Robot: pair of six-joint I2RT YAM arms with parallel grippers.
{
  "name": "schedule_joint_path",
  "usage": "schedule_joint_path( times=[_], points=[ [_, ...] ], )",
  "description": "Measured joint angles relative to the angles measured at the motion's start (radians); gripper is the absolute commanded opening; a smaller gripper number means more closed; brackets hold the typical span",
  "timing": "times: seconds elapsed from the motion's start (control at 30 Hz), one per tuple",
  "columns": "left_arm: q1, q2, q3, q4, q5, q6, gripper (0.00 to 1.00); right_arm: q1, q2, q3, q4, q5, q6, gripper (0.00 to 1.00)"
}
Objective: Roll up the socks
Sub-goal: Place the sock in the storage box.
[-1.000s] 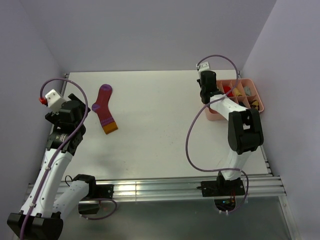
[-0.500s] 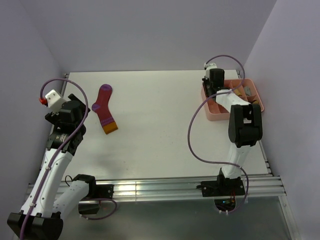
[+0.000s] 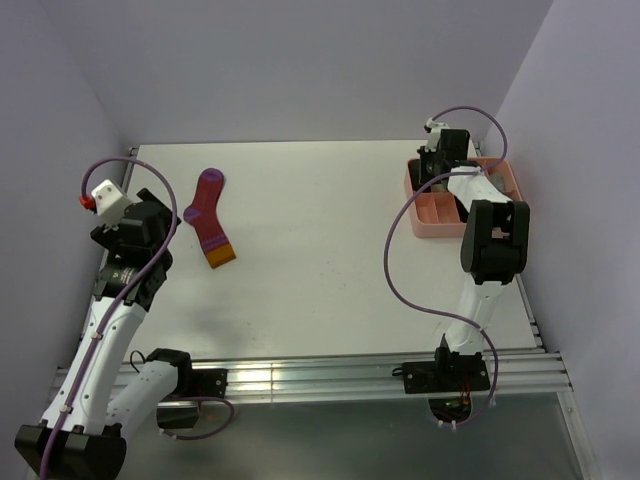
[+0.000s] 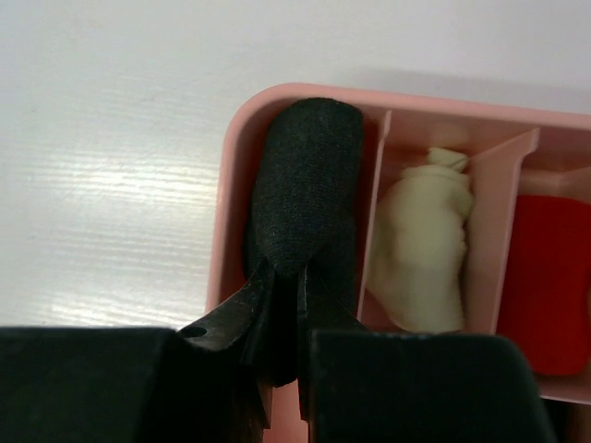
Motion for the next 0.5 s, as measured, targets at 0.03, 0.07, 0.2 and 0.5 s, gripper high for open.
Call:
schedule_joint_path(
  times=[0.03, 0.07, 0.2, 0.5],
  points=[
    [0.0, 0.0, 0.0, 0.0, 0.0, 0.0, 0.88, 0.0, 0.0, -0.001, -0.007, -0.014, 0.004, 0.0],
    [0.0, 0.002, 0.0, 0.0, 0.0, 0.0, 0.88, 0.0, 0.0, -0.003, -0.012, -0.029, 0.008, 0.0],
    [0.0, 0.008, 0.0, 0.0, 0.001, 0.001, 0.88, 0.0, 0.0, -0.003, -0.029, -0.064, 0.022, 0.0],
    [0.0, 0.008, -0.002, 0.0, 0.0, 0.003, 0.88, -0.01, 0.069, 0.058, -0.092, -0.06, 0.087, 0.01]
  ],
)
